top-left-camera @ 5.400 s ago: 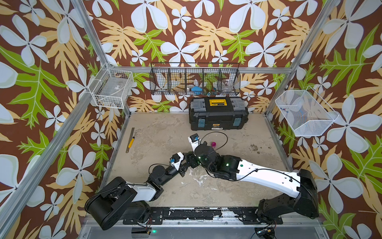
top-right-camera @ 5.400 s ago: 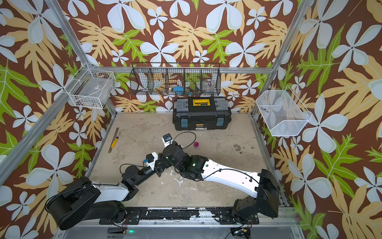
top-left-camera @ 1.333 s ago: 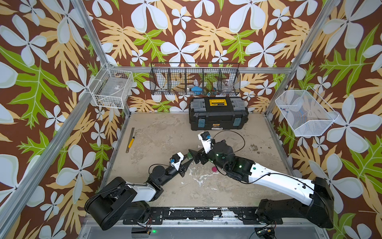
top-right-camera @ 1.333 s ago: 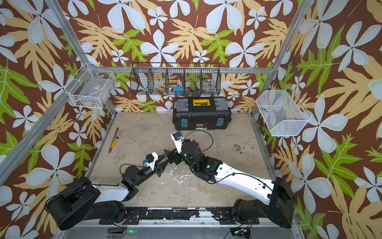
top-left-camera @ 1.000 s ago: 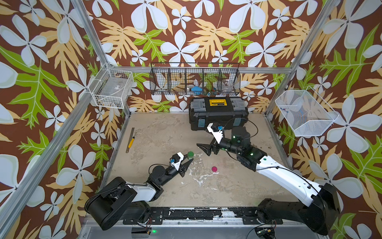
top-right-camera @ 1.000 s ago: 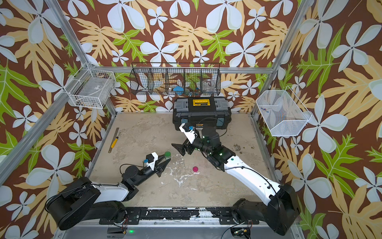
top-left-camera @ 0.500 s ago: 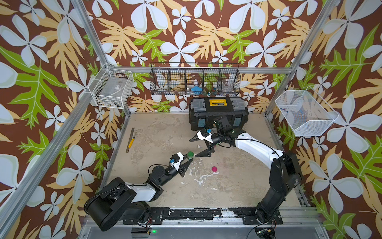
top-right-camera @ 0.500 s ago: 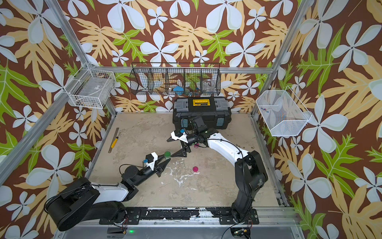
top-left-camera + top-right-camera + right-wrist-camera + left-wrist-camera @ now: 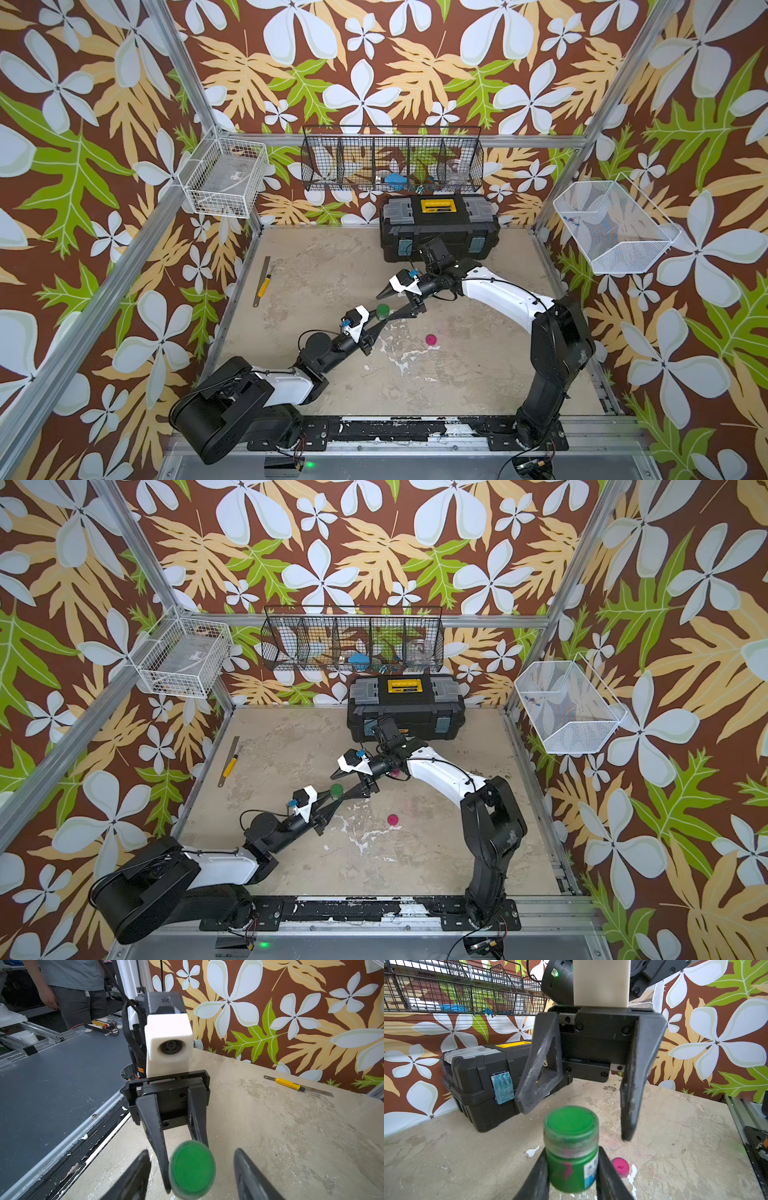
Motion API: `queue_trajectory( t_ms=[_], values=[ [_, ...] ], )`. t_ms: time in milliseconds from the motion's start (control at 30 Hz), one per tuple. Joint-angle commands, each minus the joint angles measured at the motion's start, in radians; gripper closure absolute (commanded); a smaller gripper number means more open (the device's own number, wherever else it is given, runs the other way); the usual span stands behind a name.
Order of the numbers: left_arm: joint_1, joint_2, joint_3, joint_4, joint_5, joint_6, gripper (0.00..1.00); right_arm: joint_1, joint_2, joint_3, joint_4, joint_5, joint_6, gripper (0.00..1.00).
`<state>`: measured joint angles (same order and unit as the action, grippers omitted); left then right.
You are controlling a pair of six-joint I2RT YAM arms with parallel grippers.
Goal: Close the paint jar lid
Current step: Screw the lid onto the paint jar.
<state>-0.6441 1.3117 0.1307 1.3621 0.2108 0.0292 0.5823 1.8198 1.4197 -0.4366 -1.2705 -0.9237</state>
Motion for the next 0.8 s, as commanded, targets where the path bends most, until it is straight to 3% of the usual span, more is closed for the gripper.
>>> queue_trajectory(
  t_ms=[0,600,767],
  values=[
    [0.000,-0.005,0.001,0.021,-0.001,0.006,0.88,0.000,0.004,0.001,0.007,0.011,0.008,0.44],
    [0.001,-0.008,0.001,0.020,-0.001,0.006,0.88,0.004,0.011,0.016,-0.036,0.052,0.012,0.66],
    [0.001,-0.008,0.001,0.020,-0.001,0.006,0.88,0.016,-0.012,-0.009,0.012,0.082,0.078,0.75]
  ],
)
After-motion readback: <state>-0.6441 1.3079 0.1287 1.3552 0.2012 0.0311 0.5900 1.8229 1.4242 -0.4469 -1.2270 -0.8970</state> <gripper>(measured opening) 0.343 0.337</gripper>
